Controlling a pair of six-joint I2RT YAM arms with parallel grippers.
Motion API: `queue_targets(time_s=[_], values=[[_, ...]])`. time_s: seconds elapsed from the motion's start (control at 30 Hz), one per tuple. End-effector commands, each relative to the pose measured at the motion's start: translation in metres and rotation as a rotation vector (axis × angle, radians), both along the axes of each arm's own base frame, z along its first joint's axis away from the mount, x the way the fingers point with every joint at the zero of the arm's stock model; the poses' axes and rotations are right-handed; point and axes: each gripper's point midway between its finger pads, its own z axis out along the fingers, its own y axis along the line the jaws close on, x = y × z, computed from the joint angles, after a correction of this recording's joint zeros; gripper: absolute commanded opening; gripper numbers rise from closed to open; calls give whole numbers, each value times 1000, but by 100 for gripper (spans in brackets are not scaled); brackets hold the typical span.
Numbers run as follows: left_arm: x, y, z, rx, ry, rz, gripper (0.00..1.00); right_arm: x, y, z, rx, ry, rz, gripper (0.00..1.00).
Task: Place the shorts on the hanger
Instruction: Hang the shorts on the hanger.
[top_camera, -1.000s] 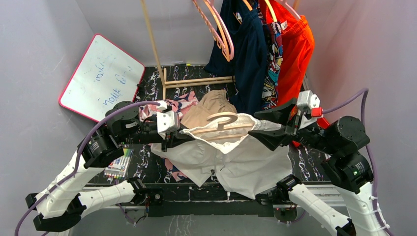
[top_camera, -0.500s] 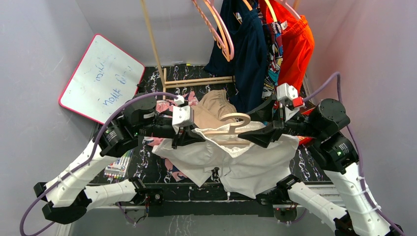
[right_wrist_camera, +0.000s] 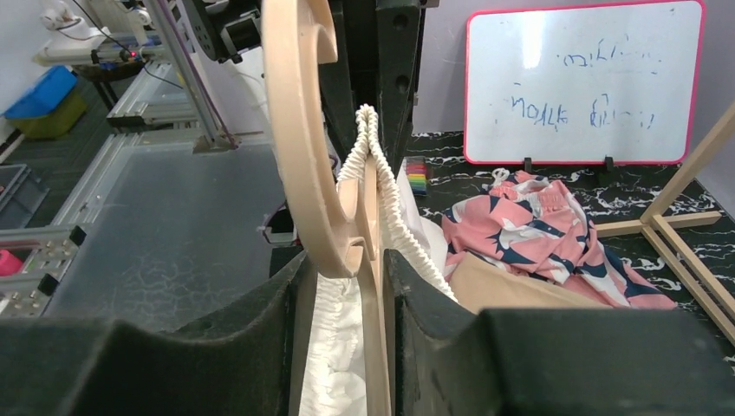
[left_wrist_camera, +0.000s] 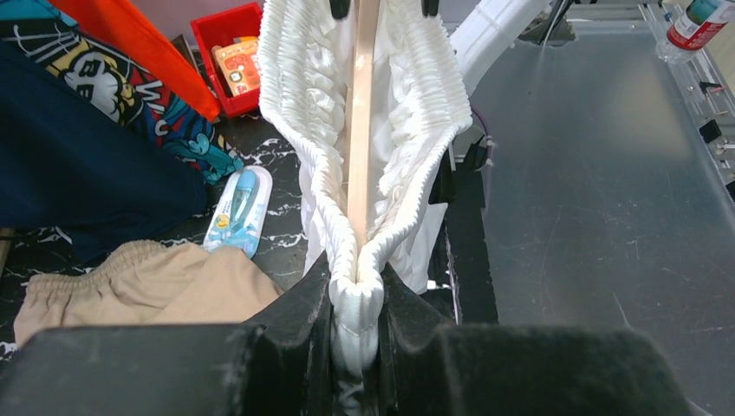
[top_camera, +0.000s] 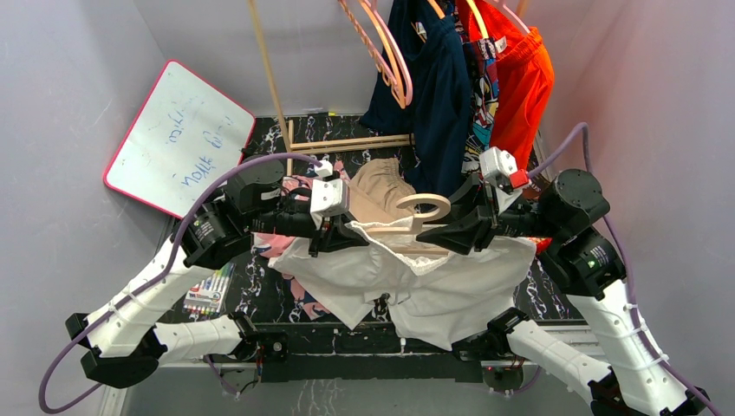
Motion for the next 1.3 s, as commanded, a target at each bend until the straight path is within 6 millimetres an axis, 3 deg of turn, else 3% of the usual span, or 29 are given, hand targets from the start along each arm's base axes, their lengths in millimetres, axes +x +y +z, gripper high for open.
queue_targets(time_s=[0.0,0.27,0.37,0.53,0.63,0.77,0.8,0.83,0.93,1.07,1.13,1.2,1.27], values=[[-7,-5,40,-107,-51,-47,0,0,2,6,20,-23,8,38],[-4,-12,35,-91,-25,-59,0,4,4,10,38,-29,-4,37],[-3,-13,35,-92,-24,-61,0,4,4,10,39,-24,-2,28],[-1,-14,32,-86,-22,-54,0,5,3,8,34,-25,-20,0],[3,-14,30,-86,-29,-32,0,6,2,10,39,-31,-32,0],[6,-8,27,-94,-64,5,69,22,-3,19,77,-47,-149,0],[10,-5,27,-95,-78,37,90,27,-6,24,100,-62,-192,0],[14,0,27,-94,-93,76,97,33,-8,30,128,-74,-240,0],[29,20,37,-134,-166,222,98,59,-17,49,188,-86,-392,0],[42,60,78,-295,-279,441,98,93,-22,80,217,-99,-542,0],[44,81,93,-368,-326,525,98,102,-25,111,248,-117,-587,0],[40,98,99,-415,-348,574,98,89,-34,168,332,-171,-581,0],[39,107,95,-429,-344,602,98,83,-36,198,372,-183,-569,0]])
